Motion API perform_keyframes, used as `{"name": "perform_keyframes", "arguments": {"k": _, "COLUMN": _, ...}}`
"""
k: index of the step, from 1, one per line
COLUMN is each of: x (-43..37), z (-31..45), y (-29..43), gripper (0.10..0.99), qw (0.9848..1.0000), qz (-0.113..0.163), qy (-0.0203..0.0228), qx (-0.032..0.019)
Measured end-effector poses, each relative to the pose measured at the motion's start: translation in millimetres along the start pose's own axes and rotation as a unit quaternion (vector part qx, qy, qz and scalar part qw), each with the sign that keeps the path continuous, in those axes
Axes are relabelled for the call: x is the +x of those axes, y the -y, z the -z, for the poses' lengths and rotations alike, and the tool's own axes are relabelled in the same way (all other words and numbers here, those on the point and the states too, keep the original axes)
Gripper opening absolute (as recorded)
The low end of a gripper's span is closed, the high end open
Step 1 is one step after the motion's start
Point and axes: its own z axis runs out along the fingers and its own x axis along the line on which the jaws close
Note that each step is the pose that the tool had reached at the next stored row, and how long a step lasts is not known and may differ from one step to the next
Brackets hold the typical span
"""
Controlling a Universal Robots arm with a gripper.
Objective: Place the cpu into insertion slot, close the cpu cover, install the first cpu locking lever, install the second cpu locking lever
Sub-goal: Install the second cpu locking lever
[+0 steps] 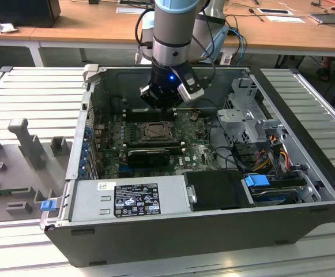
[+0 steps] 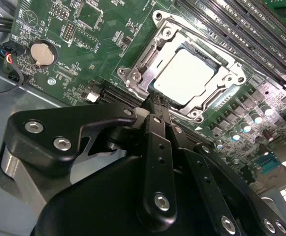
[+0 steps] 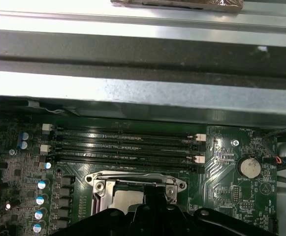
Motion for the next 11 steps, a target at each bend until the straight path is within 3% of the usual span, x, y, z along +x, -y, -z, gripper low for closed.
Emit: {"name": "perform_keyframes", "arguments": {"k": 11, "x": 0.1, "z": 6.7, "y": -0.3, "gripper": 0.106, "qw": 1.0, "qz": 0.0, "qy": 0.0, "qx": 0.0}}
